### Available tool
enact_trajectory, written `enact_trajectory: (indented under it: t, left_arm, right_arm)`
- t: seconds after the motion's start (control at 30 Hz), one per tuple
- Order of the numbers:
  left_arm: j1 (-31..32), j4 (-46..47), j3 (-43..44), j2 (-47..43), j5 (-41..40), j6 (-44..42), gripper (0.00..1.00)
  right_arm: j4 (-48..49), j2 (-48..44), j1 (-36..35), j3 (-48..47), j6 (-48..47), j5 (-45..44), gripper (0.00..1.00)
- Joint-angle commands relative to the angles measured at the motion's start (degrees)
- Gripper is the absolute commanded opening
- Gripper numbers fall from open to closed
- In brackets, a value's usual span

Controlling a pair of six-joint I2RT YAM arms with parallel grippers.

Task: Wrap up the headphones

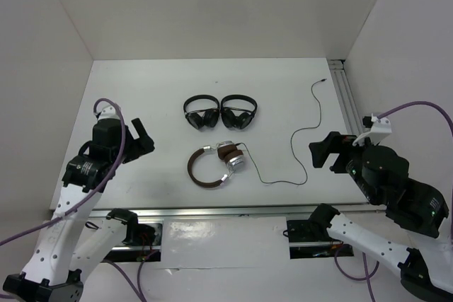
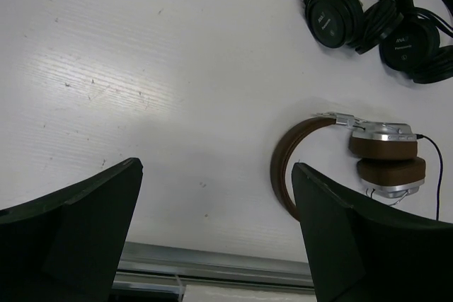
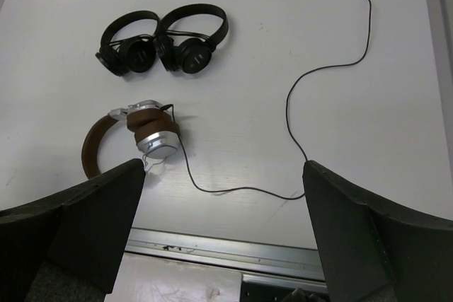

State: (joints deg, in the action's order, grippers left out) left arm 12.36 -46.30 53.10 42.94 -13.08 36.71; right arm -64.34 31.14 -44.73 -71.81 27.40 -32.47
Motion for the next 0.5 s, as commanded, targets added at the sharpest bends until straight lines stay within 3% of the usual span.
enact_trajectory:
  t: [0.0, 0.1, 0.23, 0.37, 0.4, 0.47]
  left_arm:
    - [0.5, 0.8, 0.2, -0.7, -0.8, 1.2, 1.00]
    - [0.5, 0.8, 0.2, -1.2, -0.8, 1.2, 1.00]
    - [0.5, 1.3, 1.0, 5.0, -0.6, 3.8, 1.00]
    - [6.6, 7.2, -4.9, 10.7, 0.8, 12.9, 1.00]
    - [11.6, 12.8, -6.8, 12.2, -0.3, 14.8, 1.00]
    - [17.4, 13.0, -6.7, 20.7, -3.6, 21.8, 1.00]
  right_arm:
    - [-0.9, -1.2, -0.3, -2.3, -1.0, 0.6, 1.00]
    - [1.8, -2.9, -0.3, -1.8, -2.2, 1.8, 1.00]
    - [4.8, -3.6, -0.3, -0.4, -2.2, 1.8, 1.00]
    - [6.8, -0.6, -0.3, 1.8, -3.0, 5.3, 1.00]
    - [7.6, 0.1, -0.3, 2.5, -3.7, 5.9, 1.00]
    - [8.3, 2.4, 0.8, 2.6, -3.8, 5.3, 1.00]
